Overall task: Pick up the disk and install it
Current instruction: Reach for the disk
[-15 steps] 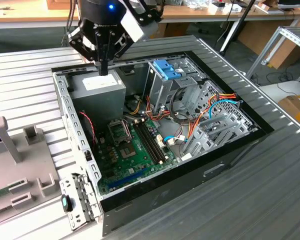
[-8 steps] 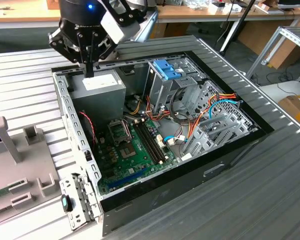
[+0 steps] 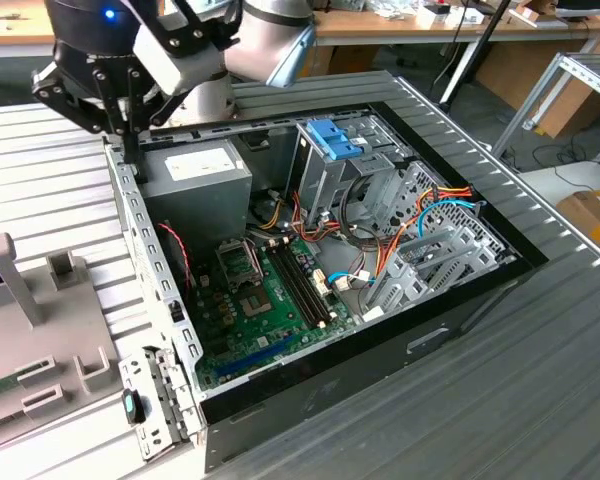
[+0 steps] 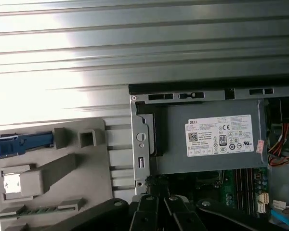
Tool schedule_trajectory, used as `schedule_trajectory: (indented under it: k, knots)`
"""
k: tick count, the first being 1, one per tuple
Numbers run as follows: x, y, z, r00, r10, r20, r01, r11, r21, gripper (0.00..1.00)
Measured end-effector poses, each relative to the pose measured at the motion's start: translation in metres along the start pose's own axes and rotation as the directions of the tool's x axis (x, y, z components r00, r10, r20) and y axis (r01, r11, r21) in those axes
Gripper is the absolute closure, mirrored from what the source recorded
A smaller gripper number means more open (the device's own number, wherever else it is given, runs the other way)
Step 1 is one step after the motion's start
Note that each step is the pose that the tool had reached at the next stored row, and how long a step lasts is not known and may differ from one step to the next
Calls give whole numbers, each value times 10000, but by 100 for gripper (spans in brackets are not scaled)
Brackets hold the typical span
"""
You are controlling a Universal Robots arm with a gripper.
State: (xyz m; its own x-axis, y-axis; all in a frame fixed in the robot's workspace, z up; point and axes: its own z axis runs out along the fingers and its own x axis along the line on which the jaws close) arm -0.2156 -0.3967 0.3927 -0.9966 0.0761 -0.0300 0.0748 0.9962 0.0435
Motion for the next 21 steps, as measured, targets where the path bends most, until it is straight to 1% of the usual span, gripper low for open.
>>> schedule_trajectory:
  k: [1,2,3,5,8,9,13,18,21]
  knots:
    - [65,-5,0,10000,3,2,-3,10000,-1,89]
    - [182,-14,-4,10000,1,3,-1,10000,-1,89]
    - [212,-16,-5,10000,1,3,-1,10000,-1,89]
    - [256,-19,-5,10000,2,4,-2,10000,-1,89]
    - [303,-23,-7,10000,2,4,-2,10000,-2,89]
    - [339,-25,-8,10000,1,4,-1,10000,-2,89]
    - [399,-30,-10,10000,1,5,-1,10000,-1,89]
    - [502,-37,-14,10000,2,6,-2,10000,19,89]
    - [528,-40,-15,10000,0,7,0,10000,31,89]
